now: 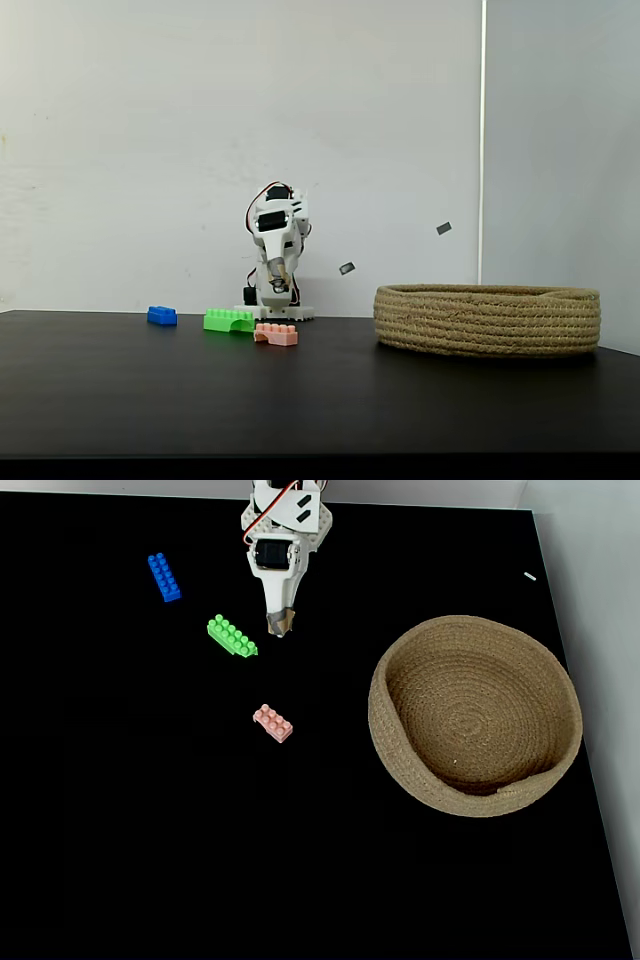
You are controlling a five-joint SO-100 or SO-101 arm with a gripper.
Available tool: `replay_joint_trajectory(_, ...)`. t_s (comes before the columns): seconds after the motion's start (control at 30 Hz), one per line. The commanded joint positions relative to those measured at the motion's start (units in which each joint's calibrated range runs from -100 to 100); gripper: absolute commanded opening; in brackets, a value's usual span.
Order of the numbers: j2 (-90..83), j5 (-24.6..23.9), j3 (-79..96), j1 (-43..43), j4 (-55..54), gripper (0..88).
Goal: Place the lego blocks in the tray
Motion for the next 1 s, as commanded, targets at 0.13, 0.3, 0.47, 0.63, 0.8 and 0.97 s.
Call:
replay_joint_trajectory(0.13,-0.66,3.27,-0.48,9.25,1.09,0.1)
replay_joint_trajectory(0.3,-0.66,3.27,-0.48,9.25,1.09,0.1)
replay_joint_trajectory(0.47,-0.66,3.27,-0.48,9.25,1.09,0.1)
replay_joint_trajectory(0.63,-0.66,3.32,-0.48,9.25,1.09,0.1)
replay_joint_trajectory(0.8,-0.66,3.08,-0.48,9.5,1.09,0.1)
replay_joint_trajectory(0.97,-0.66,2.98,-0.48,9.42,1.09,0.1)
